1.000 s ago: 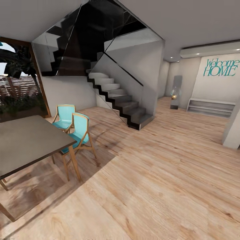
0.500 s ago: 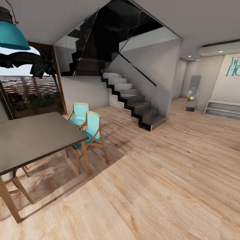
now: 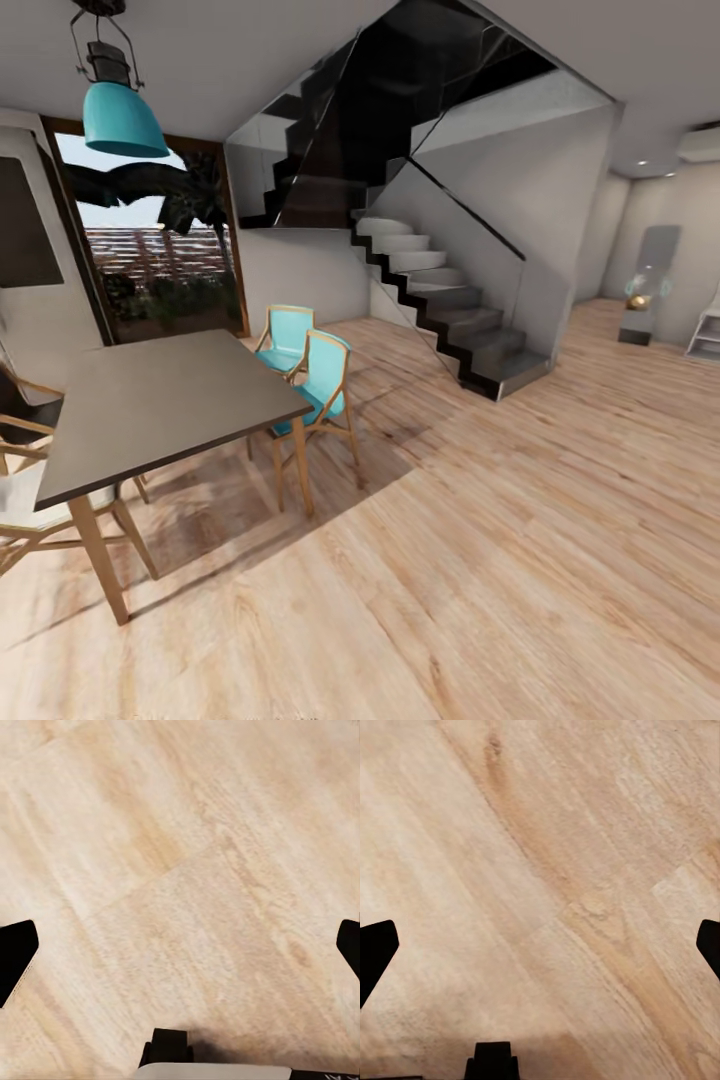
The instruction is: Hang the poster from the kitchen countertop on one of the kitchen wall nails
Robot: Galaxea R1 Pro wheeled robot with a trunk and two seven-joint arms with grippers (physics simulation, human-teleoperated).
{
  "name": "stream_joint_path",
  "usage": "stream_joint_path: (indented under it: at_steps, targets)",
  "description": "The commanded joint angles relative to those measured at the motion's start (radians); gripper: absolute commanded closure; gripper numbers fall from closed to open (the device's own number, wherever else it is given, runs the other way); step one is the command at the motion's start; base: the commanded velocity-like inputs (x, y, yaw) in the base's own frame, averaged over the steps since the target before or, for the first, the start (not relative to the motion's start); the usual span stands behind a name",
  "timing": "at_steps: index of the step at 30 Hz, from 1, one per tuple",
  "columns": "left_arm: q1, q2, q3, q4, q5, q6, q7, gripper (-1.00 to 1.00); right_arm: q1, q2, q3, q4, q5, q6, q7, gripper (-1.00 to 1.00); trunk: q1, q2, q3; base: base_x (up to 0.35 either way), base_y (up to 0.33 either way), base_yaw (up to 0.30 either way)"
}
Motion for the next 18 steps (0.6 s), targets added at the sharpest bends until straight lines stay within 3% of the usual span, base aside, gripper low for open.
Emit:
stream_joint_path:
  at_steps: [1,6,18]
  targets:
    - [0.0,0.0,0.002,-0.001,0.0,-0.002,0.0,-1.0,-0.001,-0.001,0.004,0.001,0.004,-0.001,-0.004,-1.0,0.0,-0.001,-0.001,0.0,0.238,0.122]
    - [0.0,0.0,0.002,-0.001,0.0,-0.002,0.0,-1.0,-0.001,-0.001,0.004,0.002,0.004,-0.001,-0.002,-1.0,0.0,-0.001,-0.001,0.0,0.267,0.141]
    - [0.0,0.0,0.005,-0.001,0.0,-0.001,0.0,-1.0,-0.001,-0.001,0.004,0.001,0.005,-0.002,-0.007,-1.0,0.0,-0.001,-0.001,0.0,0.289,0.266]
